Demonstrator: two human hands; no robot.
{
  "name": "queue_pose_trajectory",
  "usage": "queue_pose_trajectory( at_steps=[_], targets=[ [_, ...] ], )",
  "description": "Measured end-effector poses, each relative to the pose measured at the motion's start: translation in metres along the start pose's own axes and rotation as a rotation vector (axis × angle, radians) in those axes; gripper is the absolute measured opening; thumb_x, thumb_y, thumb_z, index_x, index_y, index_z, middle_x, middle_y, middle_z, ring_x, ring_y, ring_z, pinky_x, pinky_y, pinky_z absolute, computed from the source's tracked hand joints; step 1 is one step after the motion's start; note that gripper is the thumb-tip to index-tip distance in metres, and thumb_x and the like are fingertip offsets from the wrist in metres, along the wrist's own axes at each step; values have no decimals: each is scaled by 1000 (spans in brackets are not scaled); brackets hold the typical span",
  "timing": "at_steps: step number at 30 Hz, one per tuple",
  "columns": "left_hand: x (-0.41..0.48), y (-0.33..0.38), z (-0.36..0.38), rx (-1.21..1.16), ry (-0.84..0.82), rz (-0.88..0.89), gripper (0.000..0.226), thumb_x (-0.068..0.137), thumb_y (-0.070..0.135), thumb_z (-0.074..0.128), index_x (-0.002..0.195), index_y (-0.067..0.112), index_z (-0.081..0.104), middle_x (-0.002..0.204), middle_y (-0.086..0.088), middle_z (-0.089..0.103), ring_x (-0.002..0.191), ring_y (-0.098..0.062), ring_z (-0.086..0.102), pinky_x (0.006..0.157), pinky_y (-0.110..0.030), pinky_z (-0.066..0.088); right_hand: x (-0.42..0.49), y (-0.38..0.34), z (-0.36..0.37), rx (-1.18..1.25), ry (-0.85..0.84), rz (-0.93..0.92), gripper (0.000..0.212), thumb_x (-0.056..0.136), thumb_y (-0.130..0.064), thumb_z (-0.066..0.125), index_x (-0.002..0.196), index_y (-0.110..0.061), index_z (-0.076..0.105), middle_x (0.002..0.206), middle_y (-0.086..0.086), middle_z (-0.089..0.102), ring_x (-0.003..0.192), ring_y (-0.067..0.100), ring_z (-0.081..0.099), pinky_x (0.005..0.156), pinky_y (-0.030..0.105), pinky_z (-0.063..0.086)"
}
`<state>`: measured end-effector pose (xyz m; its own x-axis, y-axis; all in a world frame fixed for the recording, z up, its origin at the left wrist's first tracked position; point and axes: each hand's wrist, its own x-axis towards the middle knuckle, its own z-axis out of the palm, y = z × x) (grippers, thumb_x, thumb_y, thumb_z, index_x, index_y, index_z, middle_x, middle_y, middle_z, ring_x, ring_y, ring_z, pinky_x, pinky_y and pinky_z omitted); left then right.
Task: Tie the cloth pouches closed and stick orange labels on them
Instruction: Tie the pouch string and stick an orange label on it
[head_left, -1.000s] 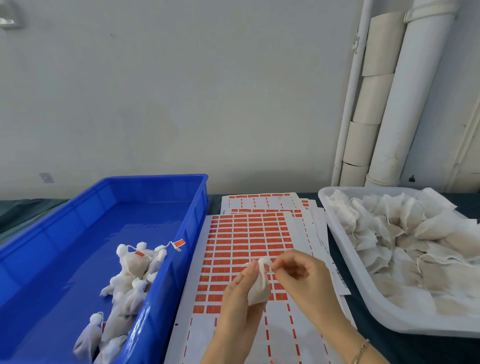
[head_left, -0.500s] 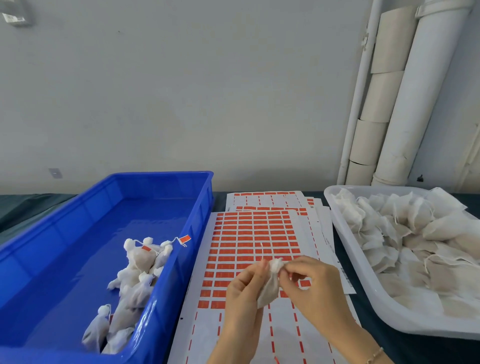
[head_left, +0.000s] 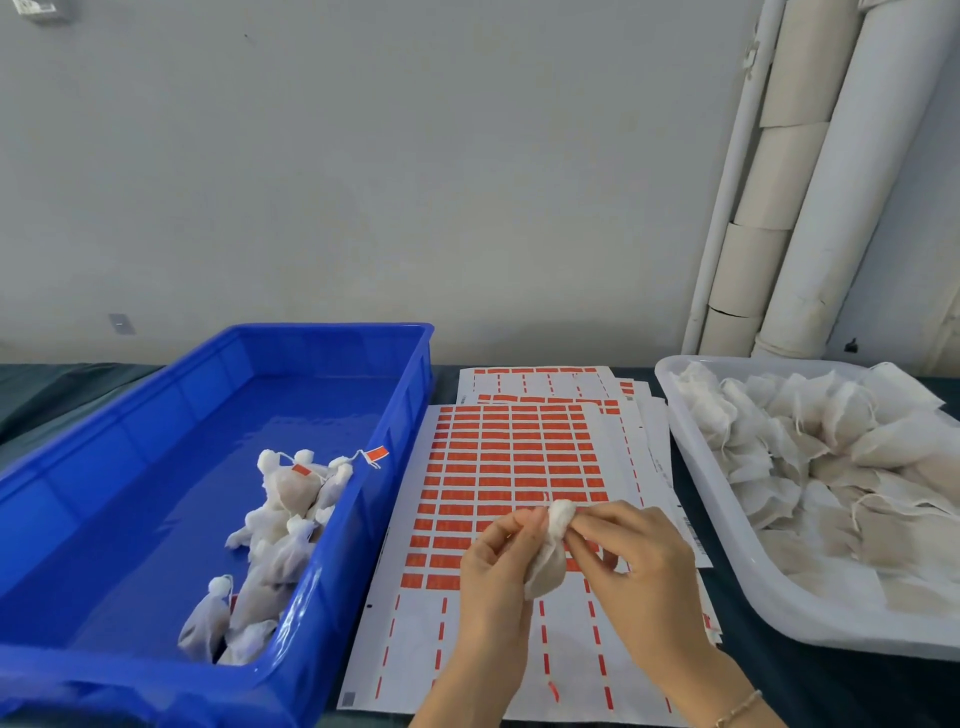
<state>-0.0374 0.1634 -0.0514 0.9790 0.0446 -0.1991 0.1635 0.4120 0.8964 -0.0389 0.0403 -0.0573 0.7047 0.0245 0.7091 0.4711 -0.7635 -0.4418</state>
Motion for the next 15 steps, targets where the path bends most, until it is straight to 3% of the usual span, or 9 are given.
queue_pose_trajectory(
  at_steps=[2,7,11,15],
  targets=[
    [-1,1,-1,19,0,-3,9,80,24,68,83,18,75,84,-3,73,88,-23,63,76,-30,50,0,2,0,16,-22,-21,26,69,-21,75,93,-13,77,85,-3,73,73,17,63,61,25,57],
    [-3,4,0,120,-14,7,19,86,21,65,72,26,77,79,3,73,87,-20,63,76,-29,49,1,7,2,-6,-38,-19,28,62,-14,84,89,-12,78,84,-2,73,73,18,65,64,16,51],
    [-3,4,0,174,13,29,12,87,22,65,81,20,75,82,0,72,92,-24,61,79,-33,49,3,4,2,-38,-65,6,25,61,-17,86,84,-15,75,81,-3,73,68,16,65,65,19,50],
    [-4,5,1,187,54,26,7,86,23,66,84,20,73,83,2,71,93,-24,62,84,-36,51,6,-1,-1,108,-129,134,17,76,-21,79,89,-22,69,87,-12,68,70,10,61,67,15,52]
  ],
)
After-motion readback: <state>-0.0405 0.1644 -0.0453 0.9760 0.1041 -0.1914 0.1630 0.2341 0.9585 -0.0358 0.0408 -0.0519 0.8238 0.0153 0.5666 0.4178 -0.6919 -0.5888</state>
